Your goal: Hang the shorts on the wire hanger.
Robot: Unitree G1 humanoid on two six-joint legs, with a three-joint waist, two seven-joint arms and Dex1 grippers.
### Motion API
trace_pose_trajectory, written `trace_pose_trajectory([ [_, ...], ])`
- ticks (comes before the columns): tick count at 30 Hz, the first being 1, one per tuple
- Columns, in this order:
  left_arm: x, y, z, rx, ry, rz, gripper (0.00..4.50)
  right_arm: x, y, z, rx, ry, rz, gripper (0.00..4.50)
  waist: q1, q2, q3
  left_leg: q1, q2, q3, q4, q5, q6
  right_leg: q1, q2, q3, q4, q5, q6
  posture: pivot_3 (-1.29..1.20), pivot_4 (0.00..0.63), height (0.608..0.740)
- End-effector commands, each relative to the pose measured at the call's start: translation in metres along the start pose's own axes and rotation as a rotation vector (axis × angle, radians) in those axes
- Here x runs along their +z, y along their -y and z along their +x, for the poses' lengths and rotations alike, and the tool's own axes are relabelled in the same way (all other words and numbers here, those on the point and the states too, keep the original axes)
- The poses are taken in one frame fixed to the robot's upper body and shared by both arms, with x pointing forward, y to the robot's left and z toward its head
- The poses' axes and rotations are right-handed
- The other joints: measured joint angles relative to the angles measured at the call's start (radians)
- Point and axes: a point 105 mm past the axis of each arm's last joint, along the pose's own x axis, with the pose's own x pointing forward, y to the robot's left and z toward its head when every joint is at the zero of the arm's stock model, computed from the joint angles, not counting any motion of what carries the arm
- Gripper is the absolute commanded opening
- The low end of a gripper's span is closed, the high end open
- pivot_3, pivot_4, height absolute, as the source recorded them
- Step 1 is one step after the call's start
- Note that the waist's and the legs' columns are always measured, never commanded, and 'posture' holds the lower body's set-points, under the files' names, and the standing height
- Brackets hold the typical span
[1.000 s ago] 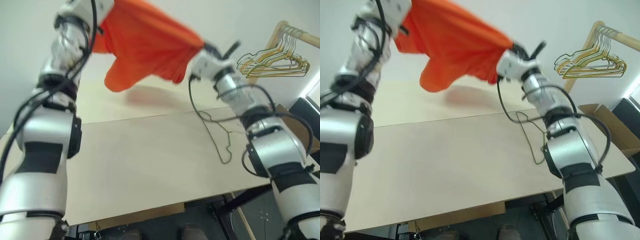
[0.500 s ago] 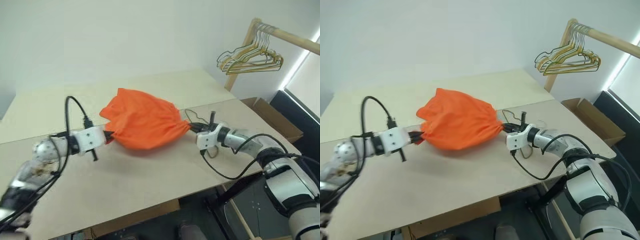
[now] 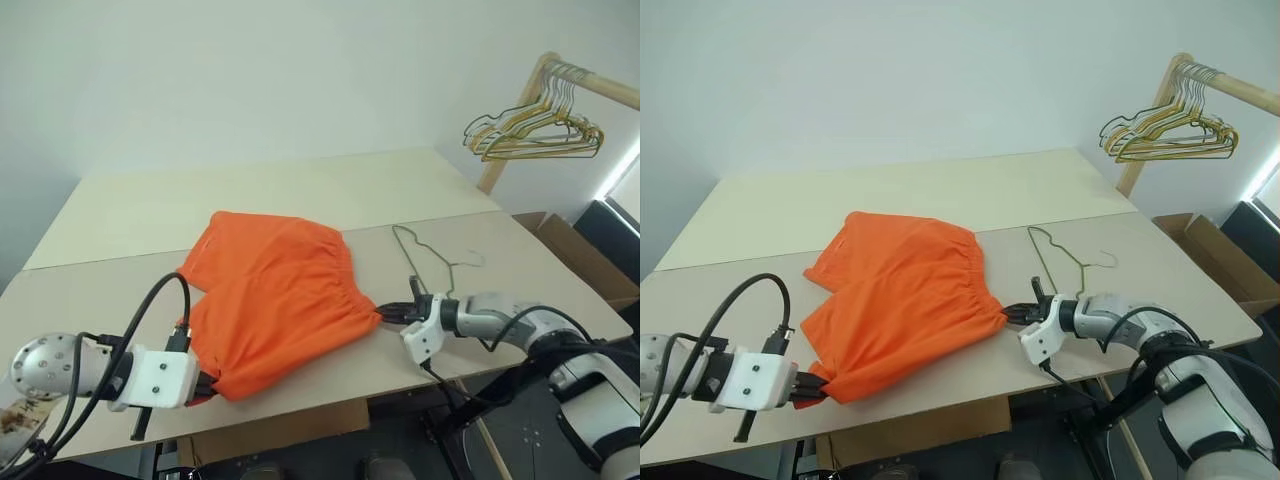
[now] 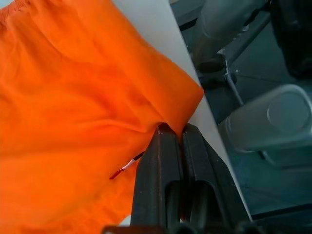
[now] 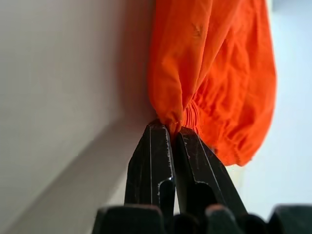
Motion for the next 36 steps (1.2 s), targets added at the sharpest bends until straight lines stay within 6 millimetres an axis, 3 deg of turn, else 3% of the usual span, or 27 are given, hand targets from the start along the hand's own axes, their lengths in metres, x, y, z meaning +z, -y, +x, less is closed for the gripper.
trace_pose_trajectory([
  [1, 0.003, -0.002, -0.001, 0.027, -0.023, 0.019, 0.02, 0.003, 0.014, -0.014, -0.031, -0.011, -0.017, 0.0, -0.001, 0.0, 0.0, 0.0, 0.0, 0.0, 0.0, 0.0, 0.0, 0.0, 0.0, 0.0, 0.0, 0.0, 0.0, 0.01, 0.0, 0.74],
  [5, 0.001, 0.003, -0.001, -0.013, -0.013, 0.01, 1.03, 0.012, 0.008, -0.019, -0.008, 0.002, 0.017, 1.23, -0.004, 0.0, 0.0, 0.001, 0.002, 0.0, 0.0, -0.001, 0.002, 0.001, 0.001, 0.0, 0.0, -0.003, -0.005, 0.0, 0.0, 0.74],
  [8, 0.004, 0.005, -0.008, -0.036, 0.014, 0.005, 1.98, 0.019, 0.014, -0.027, -0.061, 0.006, 0.052, 2.27, -0.007, 0.0, 0.0, 0.003, 0.004, 0.001, 0.0, -0.004, 0.005, 0.002, 0.003, 0.0, 0.0, -0.004, -0.007, 0.0, 0.0, 0.74],
  [14, 0.011, -0.008, -0.034, 0.022, 0.064, -0.05, 4.03, 0.024, 0.019, -0.061, -0.116, -0.066, 0.168, 4.45, 0.002, 0.0, 0.0, 0.003, 0.005, 0.001, 0.0, -0.004, 0.006, 0.002, 0.003, 0.0, 0.0, -0.005, -0.007, 0.01, 0.0, 0.74],
  [16, 0.015, -0.017, -0.046, 0.072, 0.093, -0.066, 4.48, 0.028, 0.017, -0.078, -0.132, -0.101, 0.293, 4.5, 0.009, -0.001, 0.0, 0.003, 0.005, 0.001, 0.0, -0.005, 0.006, 0.002, 0.003, 0.0, 0.0, -0.005, -0.007, 0.01, 0.0, 0.74],
  [19, 0.026, -0.047, -0.055, 0.246, 0.197, -0.085, 4.48, 0.029, 0.026, -0.098, -0.235, -0.15, 0.607, 4.5, 0.024, -0.001, 0.0, 0.003, 0.006, 0.0, 0.0, -0.006, 0.005, 0.002, 0.003, -0.001, 0.0, -0.006, -0.007, 0.01, 0.0, 0.74],
  [23, 0.05, -0.093, -0.049, 0.466, 0.39, -0.177, 4.48, 0.006, 0.028, -0.114, -0.383, -0.364, 1.01, 4.5, 0.028, -0.003, 0.0, 0.005, 0.006, -0.001, 0.001, -0.006, 0.006, 0.006, 0.004, 0.0, 0.0, -0.005, -0.004, -0.01, 0.0, 0.74],
  [29, 0.082, -0.111, -0.022, 0.434, 0.577, -0.232, 4.48, -0.027, 0.011, -0.108, -0.475, -0.708, 1.495, 4.5, 0.009, -0.009, -0.004, 0.004, 0.007, -0.001, 0.001, -0.008, 0.002, 0.003, 0.008, 0.003, -0.001, -0.001, -0.005, -0.06, 0.0, 0.74],
  [36, 0.093, -0.122, -0.009, 0.393, 0.633, -0.212, 4.48, -0.057, 0.002, -0.086, -0.498, -0.904, 1.679, 4.5, -0.01, -0.008, -0.004, -0.006, 0.005, -0.001, 0.003, -0.008, 0.001, -0.005, 0.009, 0.001, -0.001, -0.001, -0.006, -0.09, 0.0, 0.74],
])
